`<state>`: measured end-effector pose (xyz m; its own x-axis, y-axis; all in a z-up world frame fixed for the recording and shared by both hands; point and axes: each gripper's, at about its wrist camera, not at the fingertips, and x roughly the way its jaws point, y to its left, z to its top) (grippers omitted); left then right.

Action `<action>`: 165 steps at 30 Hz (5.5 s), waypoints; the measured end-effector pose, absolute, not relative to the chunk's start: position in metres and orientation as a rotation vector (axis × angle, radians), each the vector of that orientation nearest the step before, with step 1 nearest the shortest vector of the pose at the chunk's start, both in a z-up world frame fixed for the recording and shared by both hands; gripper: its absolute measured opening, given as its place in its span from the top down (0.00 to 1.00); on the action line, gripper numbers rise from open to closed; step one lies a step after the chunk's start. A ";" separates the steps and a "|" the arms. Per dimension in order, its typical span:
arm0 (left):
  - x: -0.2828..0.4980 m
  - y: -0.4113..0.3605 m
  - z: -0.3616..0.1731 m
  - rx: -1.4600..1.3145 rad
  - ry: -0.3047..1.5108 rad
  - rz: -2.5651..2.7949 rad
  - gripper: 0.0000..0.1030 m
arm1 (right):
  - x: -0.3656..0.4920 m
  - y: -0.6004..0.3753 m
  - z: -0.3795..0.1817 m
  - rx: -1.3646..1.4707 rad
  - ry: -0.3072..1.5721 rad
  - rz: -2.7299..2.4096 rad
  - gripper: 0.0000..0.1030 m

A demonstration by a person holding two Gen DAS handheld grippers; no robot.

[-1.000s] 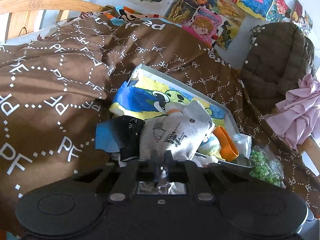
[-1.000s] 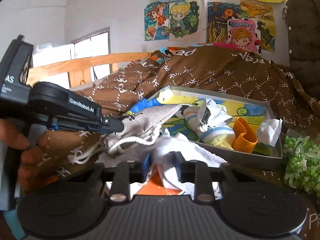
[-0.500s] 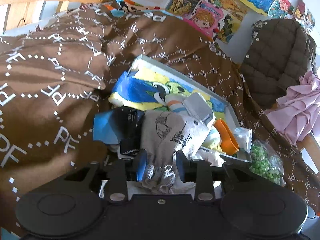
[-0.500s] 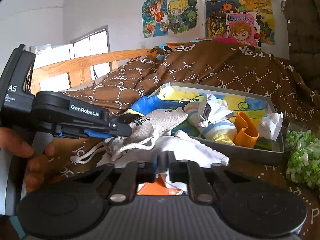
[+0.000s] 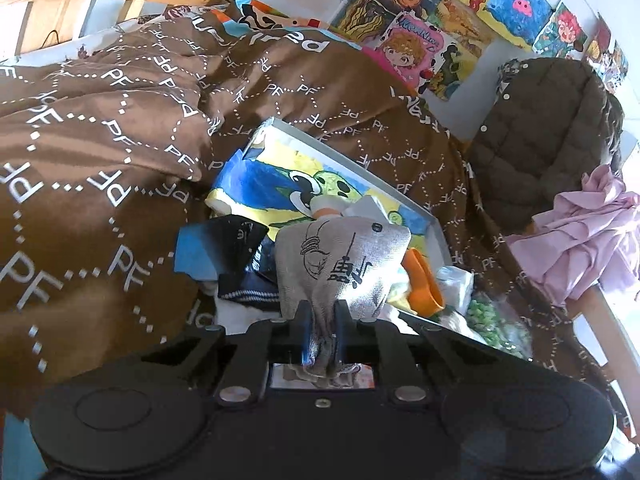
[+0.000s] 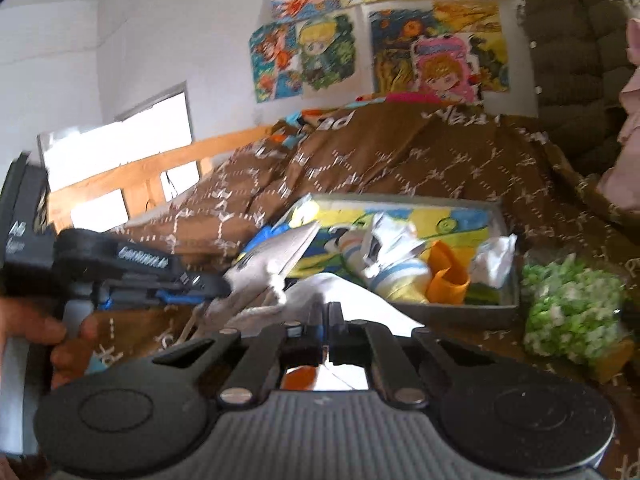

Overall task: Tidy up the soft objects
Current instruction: 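Lift and carry the pouch with the left gripper while the right gripper carries the cloth to the tray, then open the left gripper over the tray while the right gripper releases the cloth there, then withdraw both grippers from the tray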

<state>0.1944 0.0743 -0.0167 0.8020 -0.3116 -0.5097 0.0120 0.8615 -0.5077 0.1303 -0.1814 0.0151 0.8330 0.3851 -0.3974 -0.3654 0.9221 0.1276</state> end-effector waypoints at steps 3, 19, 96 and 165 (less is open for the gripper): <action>0.183 0.072 -0.011 -0.507 0.618 -0.193 0.88 | 0.128 -0.193 0.022 0.069 0.410 0.366 0.98; 0.181 0.068 -0.008 -0.495 0.608 -0.202 0.88 | 0.137 -0.222 0.029 0.132 0.336 0.297 0.98; 0.376 0.107 -0.055 -0.631 0.544 -0.186 0.91 | 0.386 -0.159 0.021 0.281 0.578 0.349 0.97; 0.246 0.051 -0.002 -0.456 0.460 0.119 0.06 | 0.218 -0.233 0.035 0.243 0.398 0.271 0.00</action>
<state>0.2459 0.0507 -0.0025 0.8913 0.0099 -0.4534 -0.2121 0.8927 -0.3975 0.2176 -0.2331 0.0351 0.8868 0.3056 -0.3468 -0.2113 0.9353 0.2839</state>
